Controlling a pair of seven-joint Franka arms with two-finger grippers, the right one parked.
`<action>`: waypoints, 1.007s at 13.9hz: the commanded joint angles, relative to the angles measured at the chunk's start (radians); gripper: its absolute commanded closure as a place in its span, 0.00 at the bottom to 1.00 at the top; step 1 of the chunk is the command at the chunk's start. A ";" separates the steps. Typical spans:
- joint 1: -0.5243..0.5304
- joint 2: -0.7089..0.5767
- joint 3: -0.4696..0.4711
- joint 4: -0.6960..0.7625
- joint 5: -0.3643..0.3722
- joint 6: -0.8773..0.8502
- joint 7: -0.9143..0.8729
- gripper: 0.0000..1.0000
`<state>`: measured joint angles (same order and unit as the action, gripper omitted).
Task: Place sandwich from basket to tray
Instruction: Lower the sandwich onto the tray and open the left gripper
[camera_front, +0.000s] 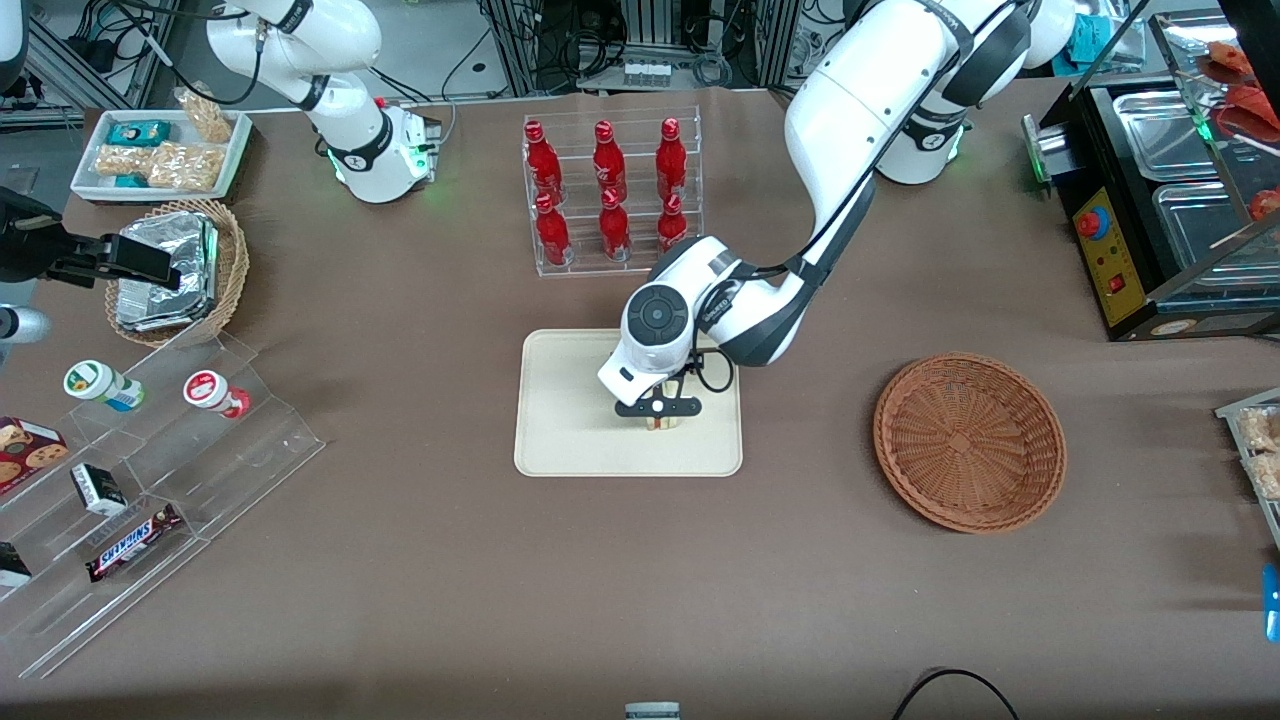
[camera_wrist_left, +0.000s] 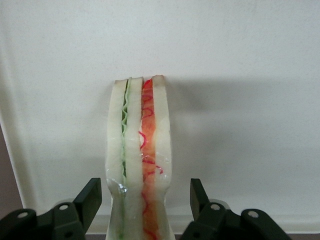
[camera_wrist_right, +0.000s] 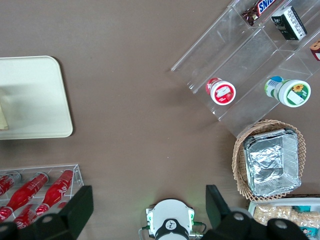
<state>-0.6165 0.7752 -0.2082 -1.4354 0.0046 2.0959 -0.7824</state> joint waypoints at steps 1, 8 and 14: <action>-0.015 0.012 0.012 0.032 0.021 -0.016 -0.024 0.10; 0.067 -0.167 0.049 0.017 0.015 -0.225 -0.017 0.00; 0.306 -0.399 0.046 -0.050 -0.052 -0.541 0.260 0.00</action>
<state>-0.3815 0.4643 -0.1534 -1.4219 -0.0216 1.6296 -0.6253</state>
